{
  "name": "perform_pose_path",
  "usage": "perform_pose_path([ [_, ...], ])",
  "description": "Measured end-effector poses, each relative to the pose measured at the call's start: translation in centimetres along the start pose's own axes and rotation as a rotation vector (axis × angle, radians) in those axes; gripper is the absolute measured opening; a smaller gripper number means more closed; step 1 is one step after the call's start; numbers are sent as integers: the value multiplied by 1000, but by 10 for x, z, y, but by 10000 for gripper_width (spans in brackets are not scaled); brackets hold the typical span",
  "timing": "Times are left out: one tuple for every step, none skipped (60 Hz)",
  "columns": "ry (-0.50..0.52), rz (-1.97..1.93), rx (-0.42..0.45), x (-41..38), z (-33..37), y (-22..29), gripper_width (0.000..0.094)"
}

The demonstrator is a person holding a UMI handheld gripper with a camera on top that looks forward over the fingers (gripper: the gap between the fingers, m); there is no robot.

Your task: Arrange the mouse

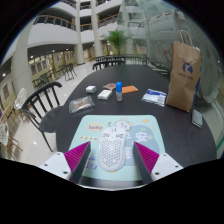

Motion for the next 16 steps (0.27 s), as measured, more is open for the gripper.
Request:
perform_pose_path([
  [22,0,5,-1,6,-1,853],
  [40,0,9,-1,12,-1,841],
  [55,0,10,0,19,-2,843],
  [67,-1,9,1,28,-4,847],
  [77,-2,7,4,35,-7,850],
  [86,0,6,6,43,-9,853],
  [93,3,6,8,51,-12,854],
  [99,6,6,12,60,-14,853],
  [102,7,6,15,68,-17,853],
  [101,7,8,19,76,-19,853],
  [100,9,10,24,84,-22,851],
  [99,12,13,27,89,-25,851],
  [96,16,16,33,98,-28,851],
  [91,19,20,38,106,-31,850],
  [83,20,23,44,113,-34,851],
  [74,19,25,49,120,-37,852],
])
Point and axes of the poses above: the point between the fingertips, and its own axes, seen from behind it with the camera up: x to the right, y up, z backward, against the way the camera looks, the point moved 10 cm from there along z, backward, against the way the camera looks, and after that the axes turned 6 degrees about y, right-handed, at the moved point
